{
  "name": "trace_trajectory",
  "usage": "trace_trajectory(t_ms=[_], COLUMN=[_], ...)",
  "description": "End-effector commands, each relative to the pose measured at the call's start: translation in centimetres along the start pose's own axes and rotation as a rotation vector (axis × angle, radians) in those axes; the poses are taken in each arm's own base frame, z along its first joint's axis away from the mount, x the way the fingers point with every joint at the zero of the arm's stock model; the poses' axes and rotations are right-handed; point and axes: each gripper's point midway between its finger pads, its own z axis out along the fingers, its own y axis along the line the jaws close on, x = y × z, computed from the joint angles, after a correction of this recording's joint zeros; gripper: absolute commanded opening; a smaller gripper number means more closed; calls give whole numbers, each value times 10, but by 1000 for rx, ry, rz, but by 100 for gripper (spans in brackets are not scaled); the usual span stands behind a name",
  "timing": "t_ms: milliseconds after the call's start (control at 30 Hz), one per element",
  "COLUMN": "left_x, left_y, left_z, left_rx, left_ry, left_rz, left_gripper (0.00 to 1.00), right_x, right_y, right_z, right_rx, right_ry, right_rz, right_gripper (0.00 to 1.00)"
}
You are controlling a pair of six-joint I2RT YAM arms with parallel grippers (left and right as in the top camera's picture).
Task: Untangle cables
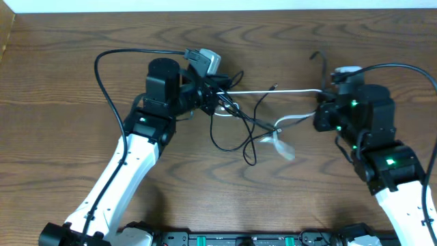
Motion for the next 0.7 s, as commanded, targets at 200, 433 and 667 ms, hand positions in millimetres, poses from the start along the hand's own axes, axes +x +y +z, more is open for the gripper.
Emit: trace_trajectory(t_ms=[200,433,667], left_x=[10,18,19], left_y=[92,121,130], left_z=[-41,-62,-69], left_rx=[-321,-402,-435], left_ry=[8,16,14], left_rz=[-124,-183,-198], left_gripper=[14,14,13], right_x=[-5,3,3], right_y=[-119,-139,-141], right_z=[-33,-41,-41], right_rx=[450,508,514], right_ry=[-54,-34,-33], right_rz=[176,217,222], right_gripper=[1,1,1])
